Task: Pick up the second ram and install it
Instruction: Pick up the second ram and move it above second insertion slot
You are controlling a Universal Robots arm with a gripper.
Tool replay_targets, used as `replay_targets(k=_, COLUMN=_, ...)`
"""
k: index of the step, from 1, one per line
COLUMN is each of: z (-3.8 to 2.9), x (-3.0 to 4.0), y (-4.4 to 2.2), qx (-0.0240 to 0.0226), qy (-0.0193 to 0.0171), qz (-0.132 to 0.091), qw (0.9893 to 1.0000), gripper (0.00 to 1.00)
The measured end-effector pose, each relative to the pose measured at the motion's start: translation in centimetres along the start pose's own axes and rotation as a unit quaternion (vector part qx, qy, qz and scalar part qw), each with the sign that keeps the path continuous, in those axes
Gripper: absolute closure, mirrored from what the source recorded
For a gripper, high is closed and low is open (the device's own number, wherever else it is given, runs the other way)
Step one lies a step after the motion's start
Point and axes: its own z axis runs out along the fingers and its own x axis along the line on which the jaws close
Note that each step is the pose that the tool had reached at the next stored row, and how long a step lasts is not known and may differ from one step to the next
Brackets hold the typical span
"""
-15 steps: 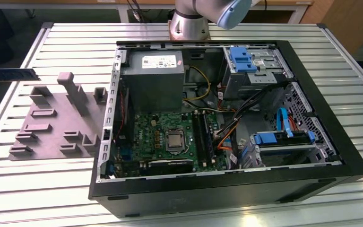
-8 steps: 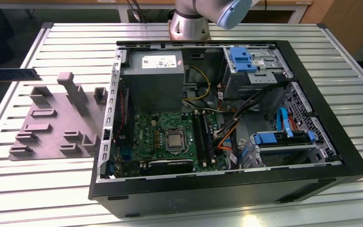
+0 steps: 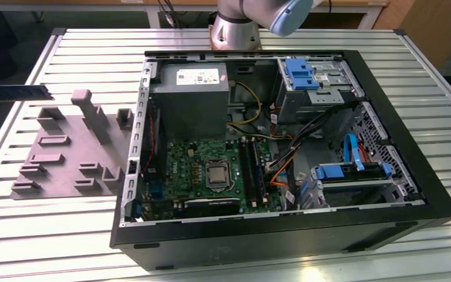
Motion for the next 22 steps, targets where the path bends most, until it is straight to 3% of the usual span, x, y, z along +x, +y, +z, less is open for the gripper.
replay_targets(k=22, z=0.0, x=-0.03, y=-0.91, qx=0.0, qy=0.0, qz=0.0, qw=1.0, gripper=0.86)
